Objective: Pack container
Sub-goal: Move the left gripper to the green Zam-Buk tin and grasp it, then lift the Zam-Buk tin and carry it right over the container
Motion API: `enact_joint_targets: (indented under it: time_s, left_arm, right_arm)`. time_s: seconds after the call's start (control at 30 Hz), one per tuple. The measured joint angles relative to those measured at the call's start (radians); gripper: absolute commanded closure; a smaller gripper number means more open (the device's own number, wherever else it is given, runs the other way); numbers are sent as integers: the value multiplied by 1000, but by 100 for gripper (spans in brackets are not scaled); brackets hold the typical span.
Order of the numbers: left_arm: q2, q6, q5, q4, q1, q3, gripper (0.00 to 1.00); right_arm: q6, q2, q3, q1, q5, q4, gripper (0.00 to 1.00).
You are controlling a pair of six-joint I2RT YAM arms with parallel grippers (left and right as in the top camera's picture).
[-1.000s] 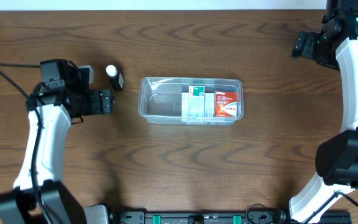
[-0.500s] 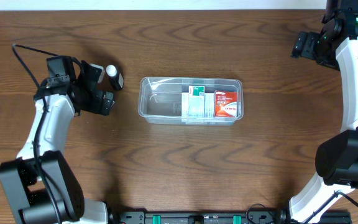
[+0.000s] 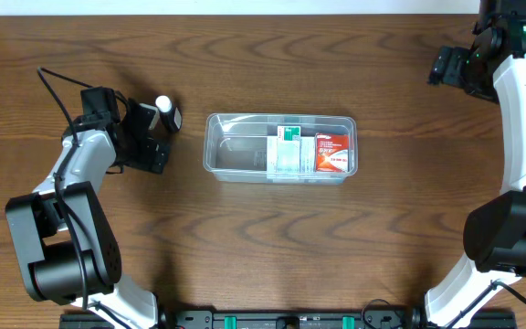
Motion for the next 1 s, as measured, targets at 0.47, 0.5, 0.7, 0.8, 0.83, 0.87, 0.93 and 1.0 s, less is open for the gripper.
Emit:
enact_joint_targets:
  time_s: [0.47,0.5,0.7,0.8,0.83,0.87,0.93,1.0]
  left_arm:
    - [0,58,-61,87,0,0,2]
    - [0,70,-65,97,0,0,2]
    - [2,106,-72,110,0,0,2]
    - [8,112,-71,110,0,0,2]
    - [13,115,-71,110,0,0,2]
    - [18,116,-68,110,0,0,2]
    - [30,119,-58,110,0,0,2]
    - [40,119,-45,109,0,0,2]
  right_arm:
    - [0,0,0,0,0,0,1]
    - [0,0,0,0,0,0,1]
    - [0,0,0,0,0,0,1]
    - [0,0,0,0,0,0,1]
    - [0,0,0,0,0,0,1]
    - [0,0,0,0,0,0,1]
    - [0,0,0,0,0,0,1]
    - [0,0,0,0,0,0,1]
